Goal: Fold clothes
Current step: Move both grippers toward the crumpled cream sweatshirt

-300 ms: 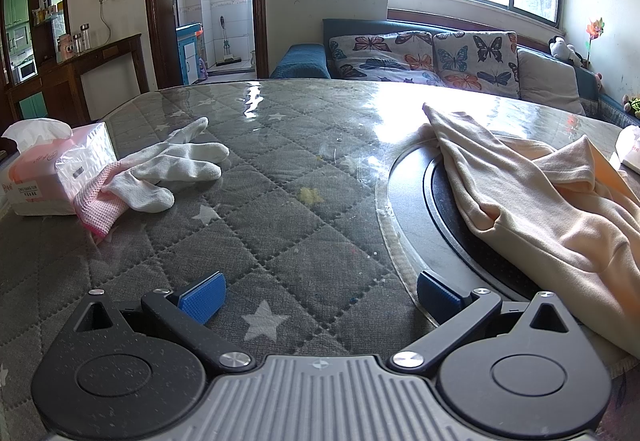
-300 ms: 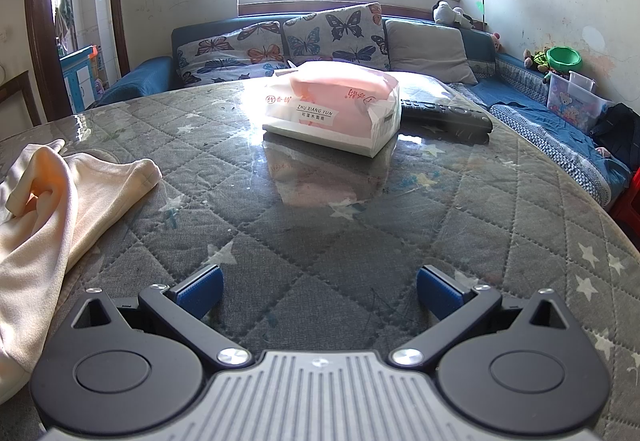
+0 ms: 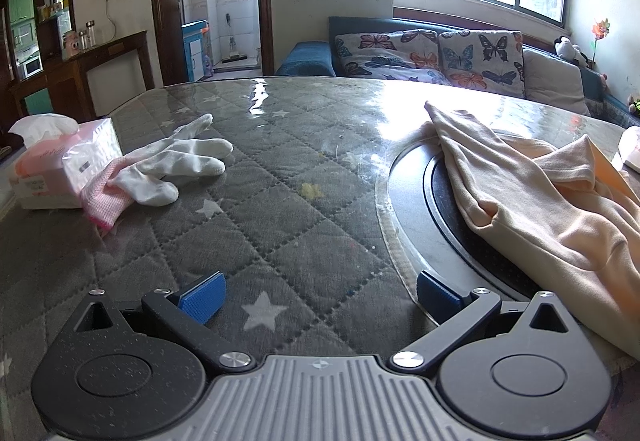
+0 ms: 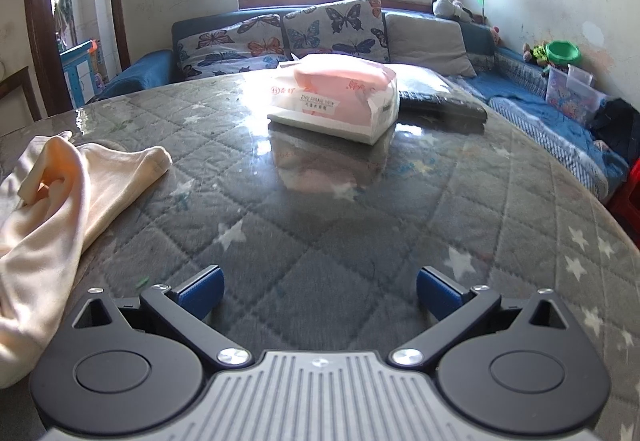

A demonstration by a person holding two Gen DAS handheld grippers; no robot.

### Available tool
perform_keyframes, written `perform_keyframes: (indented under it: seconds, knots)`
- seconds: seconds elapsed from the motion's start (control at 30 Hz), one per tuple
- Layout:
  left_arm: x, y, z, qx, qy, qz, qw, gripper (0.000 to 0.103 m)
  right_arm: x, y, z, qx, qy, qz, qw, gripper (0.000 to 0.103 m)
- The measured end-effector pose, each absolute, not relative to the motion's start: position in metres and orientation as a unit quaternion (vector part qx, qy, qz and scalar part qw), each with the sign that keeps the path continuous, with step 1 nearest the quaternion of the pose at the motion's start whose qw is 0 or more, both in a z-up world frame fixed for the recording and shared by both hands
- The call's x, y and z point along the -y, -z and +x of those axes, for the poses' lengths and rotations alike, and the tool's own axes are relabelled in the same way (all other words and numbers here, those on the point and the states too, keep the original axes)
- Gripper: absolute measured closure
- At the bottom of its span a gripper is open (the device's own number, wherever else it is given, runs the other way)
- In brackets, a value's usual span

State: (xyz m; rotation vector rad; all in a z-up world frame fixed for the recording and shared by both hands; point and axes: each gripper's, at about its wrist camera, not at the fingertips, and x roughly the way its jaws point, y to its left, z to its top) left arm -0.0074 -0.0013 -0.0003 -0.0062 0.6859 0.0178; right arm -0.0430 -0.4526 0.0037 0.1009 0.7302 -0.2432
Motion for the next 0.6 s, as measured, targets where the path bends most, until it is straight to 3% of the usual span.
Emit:
perform_keyframes:
  seconds: [0.6]
  knots:
    - [0.035,-0.012,-0.063,-0.384,-0.013,-0.021,0.923,0.0,0.399,-0.024,-0.109,-0.332,0.072,0.072,0.938,0.0]
